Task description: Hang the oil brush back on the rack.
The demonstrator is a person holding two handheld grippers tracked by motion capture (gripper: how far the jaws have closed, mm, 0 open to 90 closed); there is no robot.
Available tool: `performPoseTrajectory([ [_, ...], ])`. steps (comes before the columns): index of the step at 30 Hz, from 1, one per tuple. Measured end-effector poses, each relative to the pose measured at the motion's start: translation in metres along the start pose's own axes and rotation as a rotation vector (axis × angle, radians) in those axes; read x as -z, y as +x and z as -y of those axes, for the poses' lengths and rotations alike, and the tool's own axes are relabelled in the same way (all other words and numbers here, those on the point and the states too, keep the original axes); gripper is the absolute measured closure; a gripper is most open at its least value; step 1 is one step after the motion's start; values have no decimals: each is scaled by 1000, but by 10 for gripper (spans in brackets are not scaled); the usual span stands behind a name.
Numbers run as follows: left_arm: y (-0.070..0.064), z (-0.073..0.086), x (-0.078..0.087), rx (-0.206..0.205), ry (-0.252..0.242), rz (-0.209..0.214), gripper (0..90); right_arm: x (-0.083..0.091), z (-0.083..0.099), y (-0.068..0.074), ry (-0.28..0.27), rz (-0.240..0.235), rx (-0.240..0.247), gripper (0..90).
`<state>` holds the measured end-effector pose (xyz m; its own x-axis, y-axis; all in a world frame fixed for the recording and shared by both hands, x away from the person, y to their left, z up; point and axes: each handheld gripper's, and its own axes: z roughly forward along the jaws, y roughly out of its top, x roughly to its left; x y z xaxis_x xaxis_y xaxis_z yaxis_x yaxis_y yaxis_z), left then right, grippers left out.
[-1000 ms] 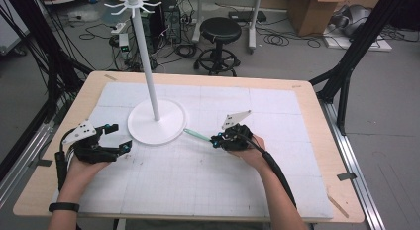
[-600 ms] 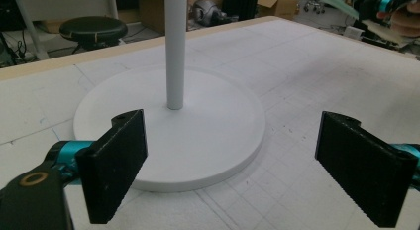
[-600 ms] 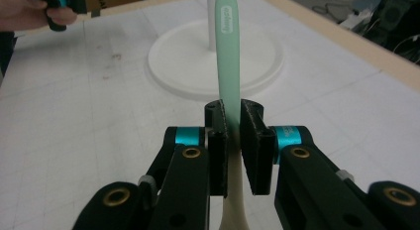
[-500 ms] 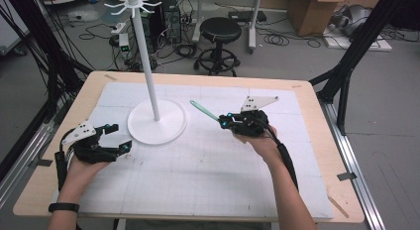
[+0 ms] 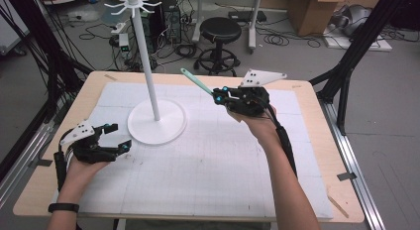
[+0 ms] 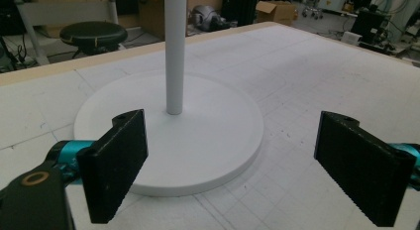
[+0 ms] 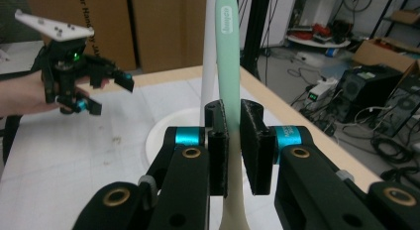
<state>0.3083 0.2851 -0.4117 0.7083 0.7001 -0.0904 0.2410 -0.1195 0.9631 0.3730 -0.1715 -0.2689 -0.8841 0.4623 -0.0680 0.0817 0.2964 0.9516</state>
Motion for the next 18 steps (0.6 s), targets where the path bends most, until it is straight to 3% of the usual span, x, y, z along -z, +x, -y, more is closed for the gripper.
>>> performPoseTrajectory([
  [9,0,0,0,-5,3,0,143,3,-31,-2,-121,38,-7,824],
  [18,1,0,2,1,-20,-8,142,-1,-54,1,-198,62,-6,824],
])
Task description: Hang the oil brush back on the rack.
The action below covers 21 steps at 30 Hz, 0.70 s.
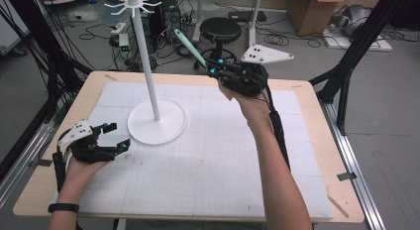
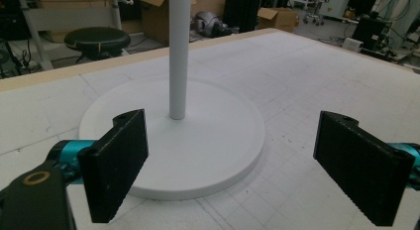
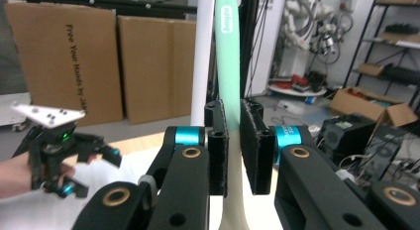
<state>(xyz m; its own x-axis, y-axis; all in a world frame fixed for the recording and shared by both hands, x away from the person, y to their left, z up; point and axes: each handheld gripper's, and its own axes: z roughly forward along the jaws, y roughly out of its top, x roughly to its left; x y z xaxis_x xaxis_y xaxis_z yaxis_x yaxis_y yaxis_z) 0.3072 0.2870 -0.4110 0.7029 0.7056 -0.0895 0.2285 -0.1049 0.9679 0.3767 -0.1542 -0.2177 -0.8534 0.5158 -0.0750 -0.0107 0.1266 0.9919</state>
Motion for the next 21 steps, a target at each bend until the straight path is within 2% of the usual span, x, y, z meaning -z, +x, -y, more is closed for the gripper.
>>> performPoseTrajectory([
  [10,0,1,0,3,-3,4,142,-12,-19,6,-73,25,-11,823],
  [13,0,1,1,1,-2,3,143,-19,-24,10,-94,13,-14,823],
  [21,0,1,2,6,-3,7,143,-31,-29,16,-103,12,-15,823],
])
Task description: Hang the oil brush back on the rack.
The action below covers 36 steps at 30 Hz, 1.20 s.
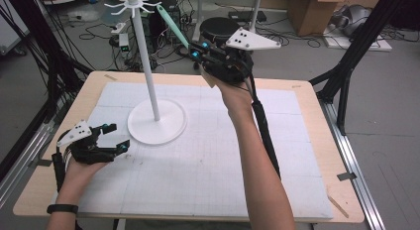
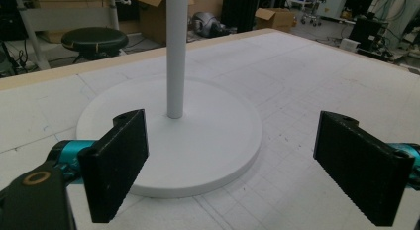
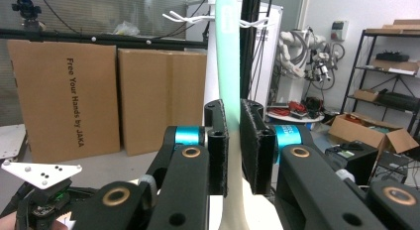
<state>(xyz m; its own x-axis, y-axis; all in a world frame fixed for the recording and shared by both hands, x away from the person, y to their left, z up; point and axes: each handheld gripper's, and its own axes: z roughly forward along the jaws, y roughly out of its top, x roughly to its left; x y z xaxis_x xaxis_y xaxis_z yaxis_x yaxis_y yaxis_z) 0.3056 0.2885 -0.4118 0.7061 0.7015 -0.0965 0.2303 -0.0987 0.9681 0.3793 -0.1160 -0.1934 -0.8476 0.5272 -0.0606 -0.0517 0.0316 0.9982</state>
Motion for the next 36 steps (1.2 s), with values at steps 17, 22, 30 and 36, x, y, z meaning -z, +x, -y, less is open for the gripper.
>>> performPoseTrajectory([
  [17,1,2,1,2,4,10,143,-19,6,4,27,14,5,822],
  [22,1,2,1,4,1,10,143,-24,9,4,31,17,-4,822],
  [30,2,2,2,7,1,11,143,-35,11,7,49,20,-11,821],
  [36,1,3,2,8,1,5,141,-40,15,8,86,16,-7,802],
])
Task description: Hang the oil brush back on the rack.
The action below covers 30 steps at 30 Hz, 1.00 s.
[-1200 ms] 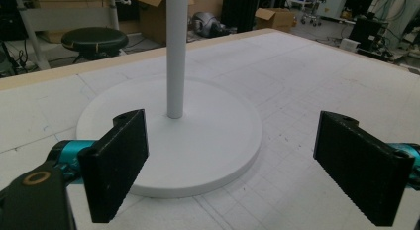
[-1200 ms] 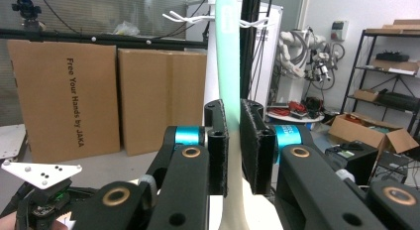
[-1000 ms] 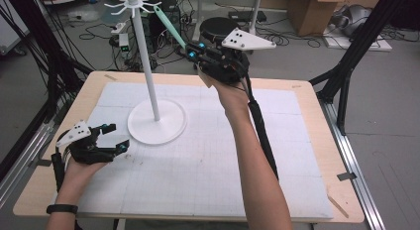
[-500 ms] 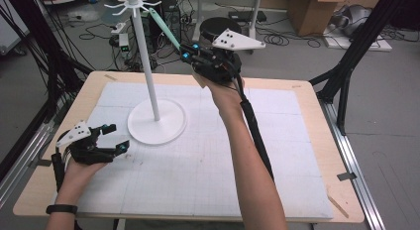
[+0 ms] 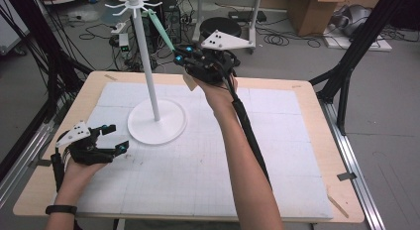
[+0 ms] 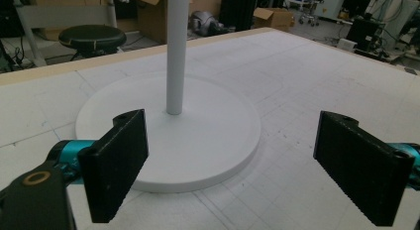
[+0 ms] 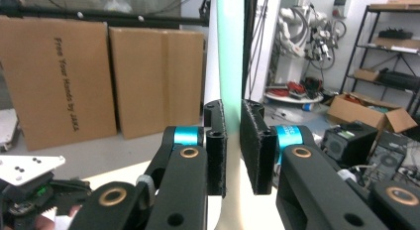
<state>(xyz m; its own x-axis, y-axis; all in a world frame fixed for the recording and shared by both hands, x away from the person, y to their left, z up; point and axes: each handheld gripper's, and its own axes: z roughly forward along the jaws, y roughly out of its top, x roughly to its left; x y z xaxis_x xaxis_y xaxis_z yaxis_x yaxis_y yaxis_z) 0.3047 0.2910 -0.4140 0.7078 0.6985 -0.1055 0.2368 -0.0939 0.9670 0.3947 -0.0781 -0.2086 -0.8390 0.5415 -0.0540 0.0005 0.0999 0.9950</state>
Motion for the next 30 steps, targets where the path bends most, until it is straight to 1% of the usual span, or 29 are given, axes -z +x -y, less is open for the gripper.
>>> performPoseTrajectory([
  [2,0,0,0,0,2,-1,141,-1,1,0,12,-12,0,795],
  [5,0,0,0,2,1,-2,141,-3,2,0,29,-15,9,735],
  [8,0,0,0,-1,3,1,141,-3,3,-1,38,-21,6,653],
  [10,0,0,0,0,2,-1,141,0,4,-2,46,-22,-4,606],
  [11,0,0,0,-1,4,-3,140,1,5,-3,51,-19,5,589],
  [13,1,0,0,-4,4,-5,140,6,7,-4,65,-19,-2,544],
  [14,2,0,1,-2,1,-8,138,9,8,-5,75,-17,4,519],
  [15,3,0,1,-6,1,-15,138,12,10,-6,82,-16,3,506],
  [16,3,0,2,1,-2,-17,138,15,11,-7,84,-20,8,499],
  [20,4,0,4,-1,-5,-26,137,32,19,-13,98,-16,11,429],
  [22,4,0,5,-1,-3,-29,137,42,25,-15,111,-26,3,392],
  [24,4,0,4,-2,0,-30,137,51,30,-17,139,-23,9,355],
  [26,4,1,4,-2,3,-35,137,62,35,-19,145,-22,13,336],
  [28,4,1,5,-6,6,-37,137,73,40,-21,137,-25,5,320],
  [30,4,0,6,-5,3,-39,137,84,47,-23,147,-23,6,294],
])
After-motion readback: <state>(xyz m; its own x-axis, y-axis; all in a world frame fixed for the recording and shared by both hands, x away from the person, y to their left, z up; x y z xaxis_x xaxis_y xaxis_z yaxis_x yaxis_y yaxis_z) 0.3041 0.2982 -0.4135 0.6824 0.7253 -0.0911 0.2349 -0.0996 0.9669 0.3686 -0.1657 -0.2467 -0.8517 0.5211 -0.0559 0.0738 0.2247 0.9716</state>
